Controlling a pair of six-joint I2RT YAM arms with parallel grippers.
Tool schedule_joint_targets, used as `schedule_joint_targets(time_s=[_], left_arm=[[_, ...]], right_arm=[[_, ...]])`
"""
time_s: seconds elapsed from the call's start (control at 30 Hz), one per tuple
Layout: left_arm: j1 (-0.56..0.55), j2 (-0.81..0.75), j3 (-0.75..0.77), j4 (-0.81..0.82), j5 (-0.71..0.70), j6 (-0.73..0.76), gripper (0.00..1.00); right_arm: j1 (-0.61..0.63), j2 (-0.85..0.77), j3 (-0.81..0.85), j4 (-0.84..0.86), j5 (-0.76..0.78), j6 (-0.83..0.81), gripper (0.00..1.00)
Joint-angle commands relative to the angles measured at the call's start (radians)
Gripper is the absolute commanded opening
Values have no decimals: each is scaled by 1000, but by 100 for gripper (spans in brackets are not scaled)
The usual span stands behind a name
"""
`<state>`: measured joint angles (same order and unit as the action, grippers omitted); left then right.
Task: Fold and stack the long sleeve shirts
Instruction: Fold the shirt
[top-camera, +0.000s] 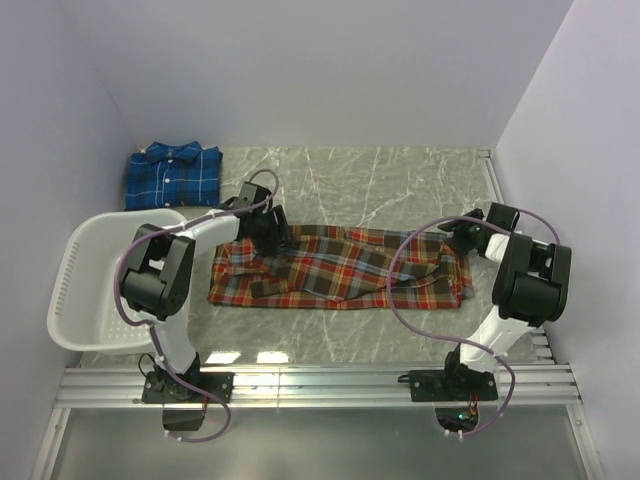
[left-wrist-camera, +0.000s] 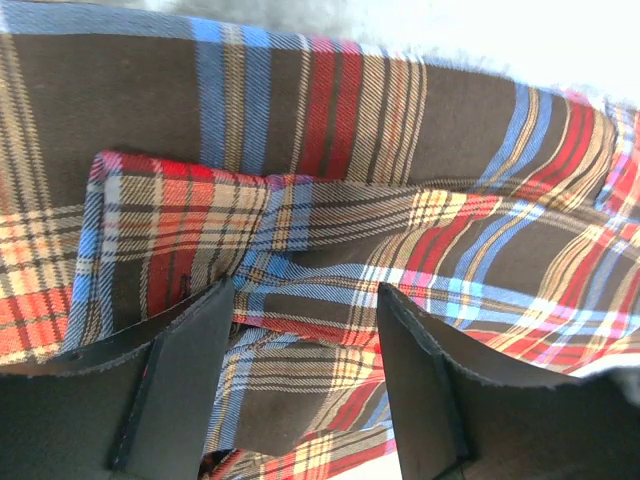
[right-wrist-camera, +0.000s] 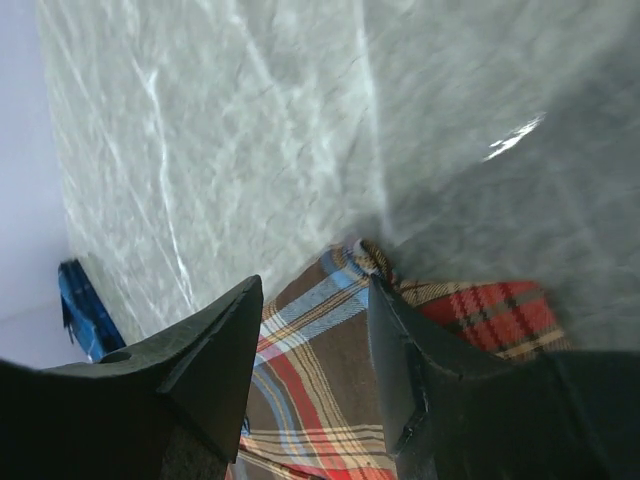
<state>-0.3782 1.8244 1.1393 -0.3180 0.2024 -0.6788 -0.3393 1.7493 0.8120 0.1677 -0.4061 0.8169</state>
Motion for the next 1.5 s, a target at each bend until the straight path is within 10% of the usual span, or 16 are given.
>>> schedule_joint_targets(time_s=[0.0, 0.33, 0.73, 1.47], left_arm=[[28, -23, -15, -32, -27, -33, 66], [28, -218, 94, -191, -201, 96, 82], [28, -94, 223, -296, -302, 185, 83], [51, -11, 64, -271, -275, 84, 80]], right_arm=[[-24, -20, 59, -85, 81, -39, 54], [224, -463, 76, -436, 480, -142, 59], [442, -660, -151, -636, 360, -147, 57], [415, -80, 119, -493, 392, -159, 56]])
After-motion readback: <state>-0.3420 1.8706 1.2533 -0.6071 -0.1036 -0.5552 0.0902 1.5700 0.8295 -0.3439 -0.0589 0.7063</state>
